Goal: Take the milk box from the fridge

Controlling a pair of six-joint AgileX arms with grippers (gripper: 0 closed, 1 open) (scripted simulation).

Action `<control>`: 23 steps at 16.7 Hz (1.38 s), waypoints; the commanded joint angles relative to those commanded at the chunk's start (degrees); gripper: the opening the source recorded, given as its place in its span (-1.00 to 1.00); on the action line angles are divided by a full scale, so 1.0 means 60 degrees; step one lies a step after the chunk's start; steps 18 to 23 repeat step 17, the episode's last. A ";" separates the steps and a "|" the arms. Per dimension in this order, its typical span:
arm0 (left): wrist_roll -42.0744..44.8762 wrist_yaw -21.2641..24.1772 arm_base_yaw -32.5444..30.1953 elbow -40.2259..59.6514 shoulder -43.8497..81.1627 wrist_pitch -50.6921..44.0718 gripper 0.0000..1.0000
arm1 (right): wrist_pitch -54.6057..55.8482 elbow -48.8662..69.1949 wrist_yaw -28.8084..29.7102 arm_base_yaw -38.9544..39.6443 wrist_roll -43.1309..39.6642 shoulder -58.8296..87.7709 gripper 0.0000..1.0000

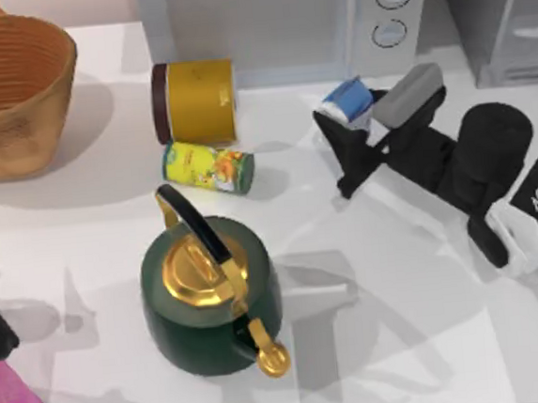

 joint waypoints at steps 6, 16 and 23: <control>0.0000 0.0000 0.0000 0.0000 0.0000 0.0000 1.00 | 0.0000 0.0000 0.0000 0.0000 0.0000 0.0000 0.21; 0.0000 0.0000 0.0000 0.0000 0.0000 0.0000 1.00 | 0.0000 0.0000 0.0000 0.0000 0.0000 0.0000 1.00; 0.0000 0.0000 0.0000 0.0000 0.0000 0.0000 1.00 | 0.0000 0.0000 0.0000 0.0000 0.0000 0.0000 1.00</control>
